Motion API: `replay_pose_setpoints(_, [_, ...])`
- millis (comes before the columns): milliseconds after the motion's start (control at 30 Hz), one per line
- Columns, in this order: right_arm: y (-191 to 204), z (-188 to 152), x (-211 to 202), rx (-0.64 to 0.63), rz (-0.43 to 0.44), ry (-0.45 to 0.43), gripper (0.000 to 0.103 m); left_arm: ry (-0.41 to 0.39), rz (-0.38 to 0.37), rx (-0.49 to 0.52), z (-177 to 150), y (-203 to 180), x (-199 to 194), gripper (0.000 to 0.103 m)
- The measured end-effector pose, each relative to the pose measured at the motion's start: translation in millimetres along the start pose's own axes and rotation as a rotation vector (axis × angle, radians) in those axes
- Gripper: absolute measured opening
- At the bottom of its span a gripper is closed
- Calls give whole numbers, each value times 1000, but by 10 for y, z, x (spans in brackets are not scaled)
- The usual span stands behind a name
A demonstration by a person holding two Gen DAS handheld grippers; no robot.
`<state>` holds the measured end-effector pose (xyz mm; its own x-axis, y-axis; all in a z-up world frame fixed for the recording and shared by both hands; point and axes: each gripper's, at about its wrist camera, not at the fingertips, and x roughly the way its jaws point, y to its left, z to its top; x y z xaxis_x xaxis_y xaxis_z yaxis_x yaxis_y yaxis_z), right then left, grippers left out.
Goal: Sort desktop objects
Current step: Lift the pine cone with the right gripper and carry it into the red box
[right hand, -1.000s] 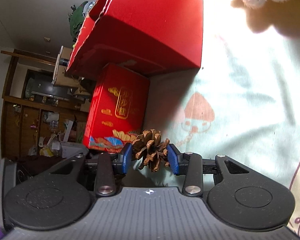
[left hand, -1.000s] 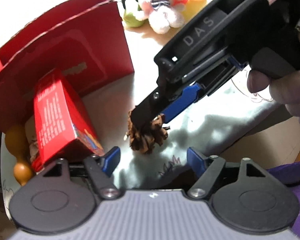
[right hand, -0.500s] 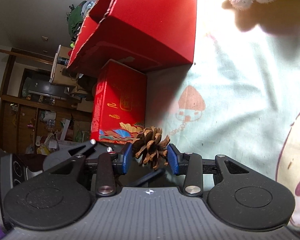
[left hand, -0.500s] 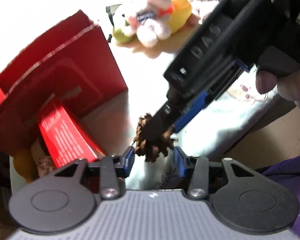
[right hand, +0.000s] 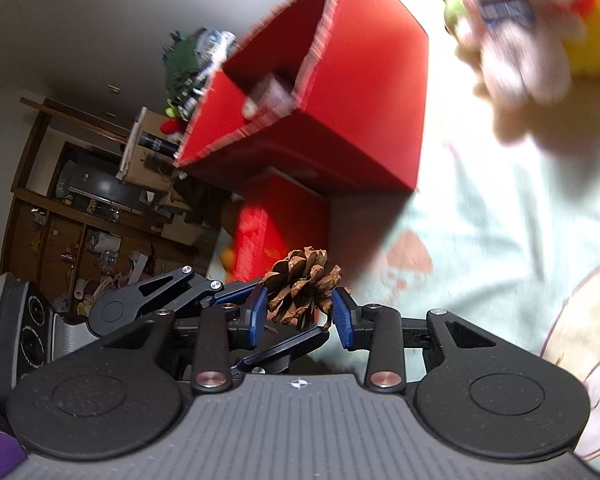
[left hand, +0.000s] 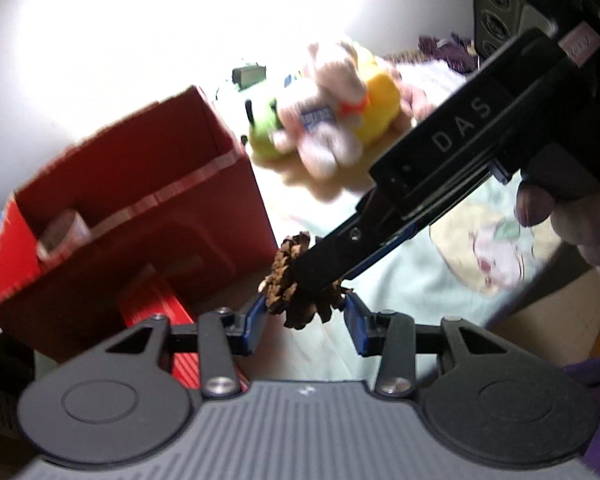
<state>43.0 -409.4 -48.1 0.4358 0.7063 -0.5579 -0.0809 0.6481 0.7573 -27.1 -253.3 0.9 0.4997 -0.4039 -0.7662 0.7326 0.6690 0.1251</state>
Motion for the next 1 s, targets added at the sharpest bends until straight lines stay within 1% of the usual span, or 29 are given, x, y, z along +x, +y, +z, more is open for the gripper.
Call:
replay_pose_setpoints(100, [141, 117, -59, -40, 7, -37, 38, -46, 4, -2, 146, 118, -60, 44])
replay_pose_setpoints(233, [351, 287, -54, -106, 2, -70, 39, -95, 13, -12, 263, 288, -169, 44])
replay_pose_setpoints(400, [562, 552, 29, -163, -4, -101, 39, -139, 25, -19, 418, 604, -236, 44])
replay_pose_setpoints(567, [698, 875, 193, -185, -4, -128, 39, -163, 57, -21, 583, 956, -193, 44])
replay_pose_setpoints(700, [758, 1113, 448, -203, -26, -112, 39, -143, 50, -69, 650, 1319, -28, 44])
replay_pose_setpoints(800, [734, 1276, 726, -174, -32, -73, 39, -100, 35, -106, 645, 1585, 155, 45])
replay_pose_setpoints(1000, [652, 1522, 1228, -94, -45, 10, 39, 0, -4, -197, 505, 2030, 466, 45])
